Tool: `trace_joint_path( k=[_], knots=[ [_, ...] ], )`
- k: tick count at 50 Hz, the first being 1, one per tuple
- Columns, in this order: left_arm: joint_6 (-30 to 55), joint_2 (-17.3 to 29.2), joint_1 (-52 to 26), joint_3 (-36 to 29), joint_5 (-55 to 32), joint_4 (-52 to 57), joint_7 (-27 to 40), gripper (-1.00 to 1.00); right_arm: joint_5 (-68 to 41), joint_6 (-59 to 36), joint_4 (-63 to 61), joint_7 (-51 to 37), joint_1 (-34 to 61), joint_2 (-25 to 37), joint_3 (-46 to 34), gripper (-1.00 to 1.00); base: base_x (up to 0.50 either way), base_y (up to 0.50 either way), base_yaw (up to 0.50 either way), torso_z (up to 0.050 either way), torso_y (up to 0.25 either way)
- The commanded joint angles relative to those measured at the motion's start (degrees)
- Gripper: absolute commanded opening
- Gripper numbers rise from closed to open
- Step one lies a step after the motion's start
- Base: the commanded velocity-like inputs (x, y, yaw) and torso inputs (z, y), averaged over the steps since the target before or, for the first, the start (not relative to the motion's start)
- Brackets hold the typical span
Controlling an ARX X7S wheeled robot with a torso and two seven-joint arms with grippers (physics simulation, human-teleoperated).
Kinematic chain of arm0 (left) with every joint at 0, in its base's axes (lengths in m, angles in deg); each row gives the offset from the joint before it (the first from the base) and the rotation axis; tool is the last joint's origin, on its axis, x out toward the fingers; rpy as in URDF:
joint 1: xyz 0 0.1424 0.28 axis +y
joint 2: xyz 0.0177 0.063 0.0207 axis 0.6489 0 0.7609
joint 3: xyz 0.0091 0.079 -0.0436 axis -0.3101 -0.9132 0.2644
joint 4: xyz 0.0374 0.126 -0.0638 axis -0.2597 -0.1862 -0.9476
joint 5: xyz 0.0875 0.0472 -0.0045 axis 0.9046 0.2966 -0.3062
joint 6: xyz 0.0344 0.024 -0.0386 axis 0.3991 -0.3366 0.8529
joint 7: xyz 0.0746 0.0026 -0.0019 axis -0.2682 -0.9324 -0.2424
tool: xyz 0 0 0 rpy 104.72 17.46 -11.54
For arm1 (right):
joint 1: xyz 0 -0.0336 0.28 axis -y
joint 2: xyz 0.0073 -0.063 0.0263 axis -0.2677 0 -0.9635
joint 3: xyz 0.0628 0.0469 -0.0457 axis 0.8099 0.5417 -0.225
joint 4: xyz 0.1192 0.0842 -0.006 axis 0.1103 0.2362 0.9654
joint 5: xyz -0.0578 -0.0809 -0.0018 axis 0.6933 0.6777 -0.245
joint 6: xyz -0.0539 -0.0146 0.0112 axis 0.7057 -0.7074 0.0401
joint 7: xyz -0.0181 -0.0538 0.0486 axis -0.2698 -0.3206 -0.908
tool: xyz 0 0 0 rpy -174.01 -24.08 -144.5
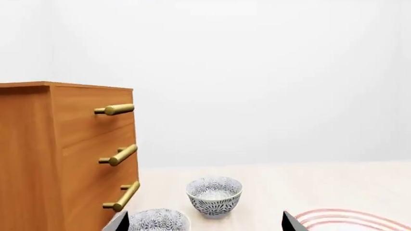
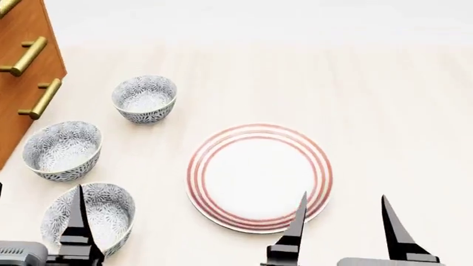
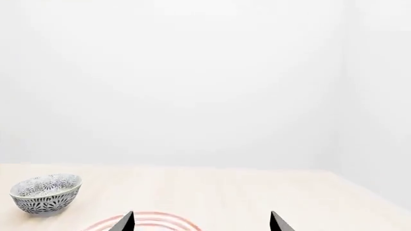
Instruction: Open the top drawer of the cabinet.
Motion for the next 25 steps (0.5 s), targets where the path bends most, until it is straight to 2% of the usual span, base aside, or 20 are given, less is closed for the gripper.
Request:
trace_joint_path(
  k=[1,25],
  knots=[
    [1.1,0.8,-0.3,0.2,-0.9,2.3,0.7,1.0,-1.1,-0.8,-3.9,-0.5,-0.1,1.2,0.4,1.0,0.5,0.0,0.0,0.0,0.0],
    [0.2,1.9,0.3,-0.6,-1.8,2.3,1.4,1.0,-2.5,1.7,-4.1,-1.0,-0.9,2.5,0.0,1.0,0.5,0.0,0.0,0.0,0.0]
  ],
)
